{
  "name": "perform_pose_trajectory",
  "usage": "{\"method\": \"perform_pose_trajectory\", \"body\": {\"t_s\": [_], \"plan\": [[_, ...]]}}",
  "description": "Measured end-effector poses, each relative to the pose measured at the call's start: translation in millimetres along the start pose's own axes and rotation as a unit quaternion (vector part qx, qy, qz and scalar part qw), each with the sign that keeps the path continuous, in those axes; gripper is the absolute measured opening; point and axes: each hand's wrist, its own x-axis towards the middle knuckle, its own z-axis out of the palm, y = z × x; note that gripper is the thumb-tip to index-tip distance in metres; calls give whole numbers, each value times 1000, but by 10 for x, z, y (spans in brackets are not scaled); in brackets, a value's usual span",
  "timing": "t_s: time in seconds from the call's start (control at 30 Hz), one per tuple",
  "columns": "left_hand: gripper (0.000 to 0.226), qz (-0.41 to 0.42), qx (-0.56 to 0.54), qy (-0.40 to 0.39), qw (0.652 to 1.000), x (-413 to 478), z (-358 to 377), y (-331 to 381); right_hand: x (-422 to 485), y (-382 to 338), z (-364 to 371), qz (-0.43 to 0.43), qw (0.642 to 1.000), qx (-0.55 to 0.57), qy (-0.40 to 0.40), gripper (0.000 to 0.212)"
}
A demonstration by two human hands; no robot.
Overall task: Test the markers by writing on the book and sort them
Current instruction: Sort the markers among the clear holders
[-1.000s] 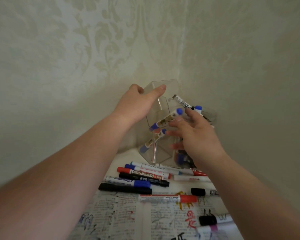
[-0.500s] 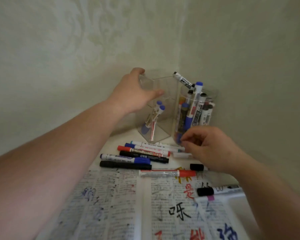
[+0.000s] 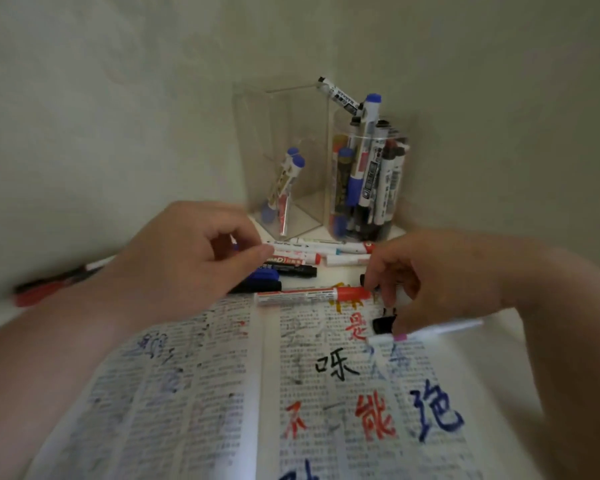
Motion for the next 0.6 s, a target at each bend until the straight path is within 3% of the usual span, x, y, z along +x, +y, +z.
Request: {"method": "perform_pose_trajectory", "body": {"t_s": [0.1, 0.2, 0.37, 0.6], "plan": [[13, -34, 41, 4, 999, -69, 72, -263, 4, 3, 58, 19, 996, -88, 0, 46], [3, -19, 93, -4, 995, -112, 112, -524, 18, 2, 86, 36, 994, -100, 14, 40], [17, 48, 130, -36, 990, -108, 188, -732, 71, -87, 91, 26, 994, -100, 36, 26], [31, 25, 156, -93, 983, -108, 252, -690, 170, -242, 162, 11, 990, -124, 73, 21]]}}
